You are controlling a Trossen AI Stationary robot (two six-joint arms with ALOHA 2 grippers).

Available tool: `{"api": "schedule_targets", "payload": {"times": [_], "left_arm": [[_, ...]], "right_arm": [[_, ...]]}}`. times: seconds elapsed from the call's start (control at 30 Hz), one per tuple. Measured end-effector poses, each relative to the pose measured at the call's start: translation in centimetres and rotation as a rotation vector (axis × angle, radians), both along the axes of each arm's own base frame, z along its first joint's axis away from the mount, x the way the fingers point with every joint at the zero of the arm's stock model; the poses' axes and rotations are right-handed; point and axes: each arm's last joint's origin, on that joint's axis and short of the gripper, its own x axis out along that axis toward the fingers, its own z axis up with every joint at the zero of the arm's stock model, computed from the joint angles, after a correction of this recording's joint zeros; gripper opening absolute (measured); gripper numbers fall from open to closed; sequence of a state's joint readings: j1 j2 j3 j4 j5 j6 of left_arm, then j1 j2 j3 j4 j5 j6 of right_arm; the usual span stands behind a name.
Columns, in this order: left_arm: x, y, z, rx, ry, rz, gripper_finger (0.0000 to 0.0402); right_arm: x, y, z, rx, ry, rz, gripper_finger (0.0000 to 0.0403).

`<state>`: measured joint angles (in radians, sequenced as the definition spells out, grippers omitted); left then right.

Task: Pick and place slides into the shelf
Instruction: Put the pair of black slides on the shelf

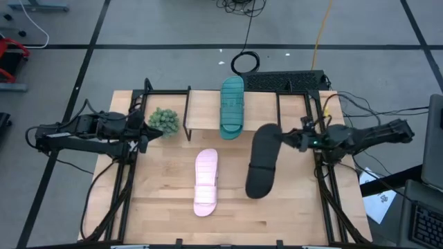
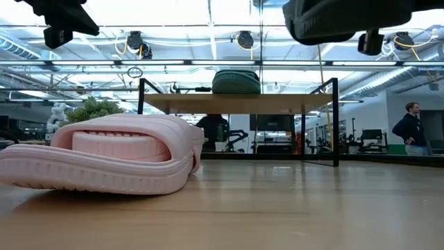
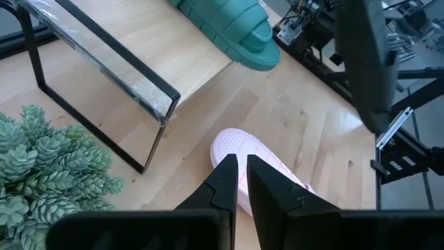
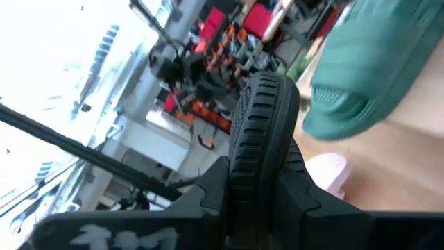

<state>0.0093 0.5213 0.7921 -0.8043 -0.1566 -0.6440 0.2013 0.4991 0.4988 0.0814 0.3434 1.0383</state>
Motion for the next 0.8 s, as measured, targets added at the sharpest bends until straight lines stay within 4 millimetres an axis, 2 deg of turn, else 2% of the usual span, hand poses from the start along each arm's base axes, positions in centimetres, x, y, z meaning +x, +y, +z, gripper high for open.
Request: {"api": "schedule_targets", "payload": {"times": [0.17, 0.5, 0.63, 0.8], "left_arm": [[0.2, 0.0, 0.4, -0.001, -0.050, 0.001, 0.0033], [0.5, 0.0, 0.9, 0.008, -0.103, -0.004, 0.0033], [0.5, 0.0, 0.9, 0.010, -0.103, -0.005, 0.0033], [0.5, 0.0, 0.9, 0.011, -0.103, -0.005, 0.0033]], "right_arm": [[-1.8, -1.1, 0.6, -0.020, -0.053, -0.039, 0.0053], [-2.0, -3.0, 1.3, -0.040, -0.067, -0.018, 0.0053], [-2.1, -4.1, 3.6, -0.067, -0.084, -0.010, 0.0053], [-1.7, -5.7, 7.4, -0.108, -0.025, 0.020, 0.0051]]}}
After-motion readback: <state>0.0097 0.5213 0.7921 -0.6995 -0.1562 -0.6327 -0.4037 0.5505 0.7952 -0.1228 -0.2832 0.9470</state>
